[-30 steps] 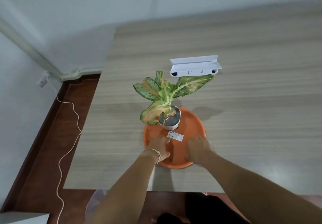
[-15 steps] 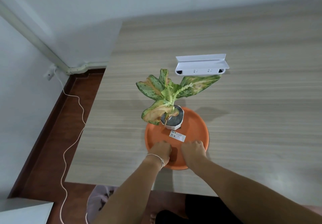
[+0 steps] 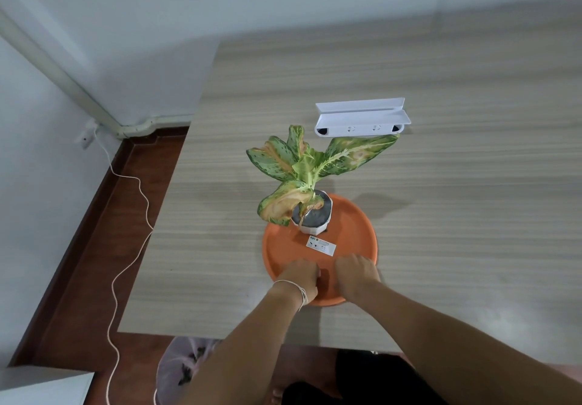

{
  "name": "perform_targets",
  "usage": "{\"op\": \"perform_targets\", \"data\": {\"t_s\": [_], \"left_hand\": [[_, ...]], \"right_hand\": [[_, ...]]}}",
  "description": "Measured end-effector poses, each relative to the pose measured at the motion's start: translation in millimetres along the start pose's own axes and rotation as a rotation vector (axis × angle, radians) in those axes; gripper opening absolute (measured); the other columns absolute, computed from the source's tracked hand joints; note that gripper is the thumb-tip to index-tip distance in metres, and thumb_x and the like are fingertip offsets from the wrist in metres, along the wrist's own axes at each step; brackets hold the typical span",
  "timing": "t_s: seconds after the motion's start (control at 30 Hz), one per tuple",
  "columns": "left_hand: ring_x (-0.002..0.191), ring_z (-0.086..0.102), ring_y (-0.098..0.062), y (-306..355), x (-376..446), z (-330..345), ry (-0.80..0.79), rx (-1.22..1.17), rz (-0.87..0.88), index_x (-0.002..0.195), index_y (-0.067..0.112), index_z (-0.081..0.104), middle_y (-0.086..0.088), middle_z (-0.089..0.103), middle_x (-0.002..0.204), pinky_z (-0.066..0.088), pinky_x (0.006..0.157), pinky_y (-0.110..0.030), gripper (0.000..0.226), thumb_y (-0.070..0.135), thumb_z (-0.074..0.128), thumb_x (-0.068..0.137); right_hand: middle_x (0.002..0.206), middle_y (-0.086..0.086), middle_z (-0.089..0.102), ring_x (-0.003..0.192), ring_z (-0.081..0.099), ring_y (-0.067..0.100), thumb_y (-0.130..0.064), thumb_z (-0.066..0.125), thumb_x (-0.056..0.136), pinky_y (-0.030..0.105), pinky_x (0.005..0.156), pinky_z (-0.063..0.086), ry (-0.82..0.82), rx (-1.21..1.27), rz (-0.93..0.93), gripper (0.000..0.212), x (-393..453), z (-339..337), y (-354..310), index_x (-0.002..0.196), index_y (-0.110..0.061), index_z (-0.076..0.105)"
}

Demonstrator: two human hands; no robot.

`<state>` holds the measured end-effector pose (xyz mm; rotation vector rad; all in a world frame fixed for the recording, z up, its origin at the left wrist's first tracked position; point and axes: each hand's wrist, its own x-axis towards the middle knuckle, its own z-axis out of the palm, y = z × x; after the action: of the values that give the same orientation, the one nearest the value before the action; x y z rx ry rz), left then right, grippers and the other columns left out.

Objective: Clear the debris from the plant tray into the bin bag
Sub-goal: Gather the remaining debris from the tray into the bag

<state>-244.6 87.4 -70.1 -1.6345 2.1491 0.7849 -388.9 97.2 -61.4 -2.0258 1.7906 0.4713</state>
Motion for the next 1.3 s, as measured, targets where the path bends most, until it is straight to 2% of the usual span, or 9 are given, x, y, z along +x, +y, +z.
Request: {"op": "perform_targets", "data": {"t_s": [0.17,0.27,0.5,0.6,0.73,0.87,1.03,1.17,1.3], "left_hand": [[0.101,0.063,-0.026,-3.7,-8.5,-3.1,0.085,-0.178,-0.077,0.093,0.018,0.072,-0.005,0.071,0.104,0.051,0.087,-0.031,0.019,0.014,0.055,0.087],[0.078,0.060,-0.019,-16.8,-16.0,-8.1,0.166,-0.300,-0.132,0.066,0.019,0.063,0.000,0.070,0.084,0.045,0.070,-0.025,0.023,0.012,0.052,0.085],[0.070,0.066,-0.005,-84.7,-61.0,-25.3,0.398,-0.539,-0.239,0.070,0.018,0.078,0.009,0.073,0.075,0.054,0.075,-0.016,0.016,0.007,0.068,0.073],[0.069,0.069,-0.006,-119.7,-95.0,-20.1,0.456,-0.604,-0.288,0.071,0.018,0.078,0.006,0.076,0.075,0.054,0.071,-0.015,0.013,0.008,0.070,0.073],[0.067,0.069,-0.007,-171.6,-151.3,-0.5,0.524,-0.655,-0.371,0.067,0.018,0.077,0.002,0.076,0.071,0.053,0.069,-0.017,0.012,0.011,0.068,0.068],[0.071,0.069,-0.006,-225.1,-219.0,24.4,0.593,-0.681,-0.546,0.070,0.016,0.078,0.003,0.077,0.074,0.047,0.068,-0.010,0.010,0.010,0.071,0.067],[0.066,0.067,-0.009,-279.2,-296.5,63.4,0.679,-0.780,-0.754,0.069,0.017,0.077,0.002,0.075,0.070,0.052,0.067,-0.020,0.011,0.007,0.073,0.067],[0.064,0.064,-0.013,-306.9,-334.4,87.4,0.729,-0.831,-0.835,0.066,0.016,0.075,-0.002,0.074,0.072,0.049,0.064,-0.023,0.012,0.005,0.072,0.068],[0.069,0.066,-0.013,-326.0,-350.2,106.5,0.796,-0.887,-0.862,0.072,0.014,0.076,-0.003,0.076,0.077,0.050,0.068,-0.022,0.013,0.003,0.068,0.072]], "right_hand": [[0.109,0.005,0.071,0.103,0.068,0.028,-0.019,0.056,0.089,0.032,0.079,0.053,-0.006,0.133,0.006,0.021,0.4,-6.1,-2.4,0.104,-0.017,0.071],[0.108,0.005,0.070,0.102,0.067,0.028,-0.026,0.059,0.088,0.033,0.075,0.051,0.008,0.160,0.002,0.022,0.3,-14.2,-8.3,0.105,-0.016,0.068],[0.116,0.006,0.067,0.110,0.063,0.028,-0.022,0.062,0.088,0.036,0.085,0.053,0.002,0.232,-0.049,0.024,5.3,-30.5,-57.9,0.110,-0.017,0.069],[0.117,0.006,0.068,0.110,0.064,0.028,-0.021,0.061,0.088,0.034,0.084,0.052,0.033,0.235,-0.136,0.025,8.4,-36.5,-103.1,0.111,-0.017,0.069],[0.101,0.007,0.073,0.096,0.069,0.029,-0.014,0.060,0.083,0.031,0.071,0.053,0.032,0.176,-0.295,0.019,6.3,-43.2,-182.7,0.095,-0.018,0.074],[0.097,0.008,0.072,0.092,0.068,0.031,-0.014,0.059,0.082,0.032,0.073,0.051,-0.006,0.132,-0.484,0.018,-8.8,-36.4,-270.2,0.092,-0.018,0.074],[0.099,0.007,0.072,0.094,0.066,0.030,-0.021,0.060,0.080,0.035,0.077,0.053,-0.047,0.046,-0.769,0.014,-40.9,-5.9,-375.5,0.087,-0.021,0.072],[0.097,0.006,0.072,0.093,0.066,0.028,-0.022,0.060,0.084,0.035,0.075,0.052,-0.044,-0.085,-0.944,0.013,-61.1,18.6,-437.0,0.090,-0.024,0.071],[0.098,0.008,0.073,0.091,0.066,0.030,-0.024,0.054,0.088,0.039,0.076,0.055,-0.016,-0.150,-0.991,0.019,-65.2,35.3,-468.5,0.095,-0.021,0.072]]}}
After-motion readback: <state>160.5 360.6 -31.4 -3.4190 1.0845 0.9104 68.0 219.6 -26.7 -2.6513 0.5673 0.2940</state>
